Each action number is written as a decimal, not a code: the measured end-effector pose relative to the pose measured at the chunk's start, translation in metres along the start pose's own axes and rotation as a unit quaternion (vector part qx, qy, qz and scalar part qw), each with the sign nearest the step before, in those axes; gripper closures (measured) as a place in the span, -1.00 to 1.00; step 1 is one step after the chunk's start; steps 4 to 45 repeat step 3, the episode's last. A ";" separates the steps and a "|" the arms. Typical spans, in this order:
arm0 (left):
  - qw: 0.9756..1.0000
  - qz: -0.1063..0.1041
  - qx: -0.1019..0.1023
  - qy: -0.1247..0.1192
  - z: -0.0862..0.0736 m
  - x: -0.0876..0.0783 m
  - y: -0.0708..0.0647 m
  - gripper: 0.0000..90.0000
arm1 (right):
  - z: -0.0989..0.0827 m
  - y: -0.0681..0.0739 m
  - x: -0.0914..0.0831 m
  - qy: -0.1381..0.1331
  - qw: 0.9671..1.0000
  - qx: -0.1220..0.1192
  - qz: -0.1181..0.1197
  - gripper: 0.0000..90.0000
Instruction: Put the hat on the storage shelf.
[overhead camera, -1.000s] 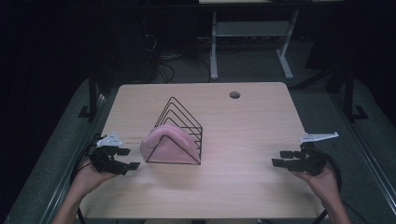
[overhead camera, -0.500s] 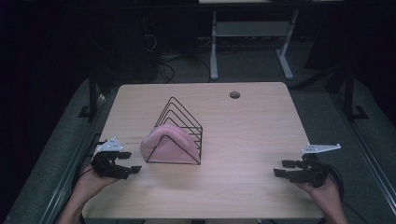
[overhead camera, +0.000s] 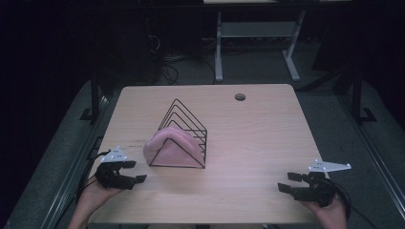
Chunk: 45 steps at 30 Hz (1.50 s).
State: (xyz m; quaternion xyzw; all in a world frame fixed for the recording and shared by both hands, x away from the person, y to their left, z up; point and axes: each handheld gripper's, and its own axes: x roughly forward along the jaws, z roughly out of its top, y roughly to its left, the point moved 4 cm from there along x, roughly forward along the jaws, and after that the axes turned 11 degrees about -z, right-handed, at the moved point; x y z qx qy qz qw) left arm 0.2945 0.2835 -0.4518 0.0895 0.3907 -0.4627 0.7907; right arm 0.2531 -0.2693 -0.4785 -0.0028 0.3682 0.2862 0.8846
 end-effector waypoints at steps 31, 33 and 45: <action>1.000 -0.002 -0.003 -0.004 0.000 -0.002 -0.001 -0.41 | -0.002 0.003 0.001 0.005 1.000 -0.006 0.001 -0.39; 1.000 -0.002 -0.003 -0.004 0.000 -0.002 -0.001 -0.41 | -0.002 0.003 0.001 0.005 1.000 -0.006 0.001 -0.39; 1.000 -0.002 -0.003 -0.004 0.000 -0.002 -0.001 -0.41 | -0.002 0.003 0.001 0.005 1.000 -0.006 0.001 -0.39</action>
